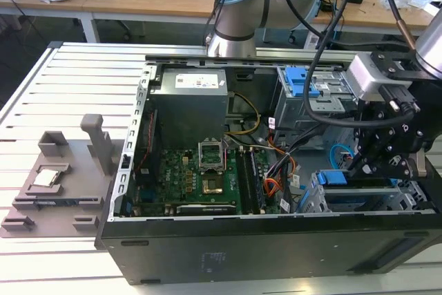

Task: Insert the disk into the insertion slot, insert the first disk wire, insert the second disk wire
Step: 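Insert the second disk wire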

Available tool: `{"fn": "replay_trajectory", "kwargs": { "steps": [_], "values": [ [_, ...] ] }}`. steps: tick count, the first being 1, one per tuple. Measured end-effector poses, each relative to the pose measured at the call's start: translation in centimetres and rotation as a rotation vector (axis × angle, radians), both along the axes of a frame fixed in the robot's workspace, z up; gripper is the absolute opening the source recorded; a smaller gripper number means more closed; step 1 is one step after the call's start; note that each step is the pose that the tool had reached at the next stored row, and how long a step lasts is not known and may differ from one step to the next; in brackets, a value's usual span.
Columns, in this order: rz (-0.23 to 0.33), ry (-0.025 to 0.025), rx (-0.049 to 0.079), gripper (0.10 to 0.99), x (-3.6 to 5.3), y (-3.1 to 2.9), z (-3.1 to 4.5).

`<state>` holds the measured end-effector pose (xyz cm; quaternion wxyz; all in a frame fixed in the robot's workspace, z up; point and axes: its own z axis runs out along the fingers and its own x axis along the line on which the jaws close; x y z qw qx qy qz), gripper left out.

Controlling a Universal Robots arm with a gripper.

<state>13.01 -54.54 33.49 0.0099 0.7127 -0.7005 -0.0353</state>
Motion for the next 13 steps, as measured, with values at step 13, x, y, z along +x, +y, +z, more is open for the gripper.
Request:
{"fn": "replay_trajectory", "kwargs": {
  "steps": [13],
  "values": [
    [0.0, 0.0002, -0.001, 0.235, -0.01, 0.04, 3.41]
  ]
}}
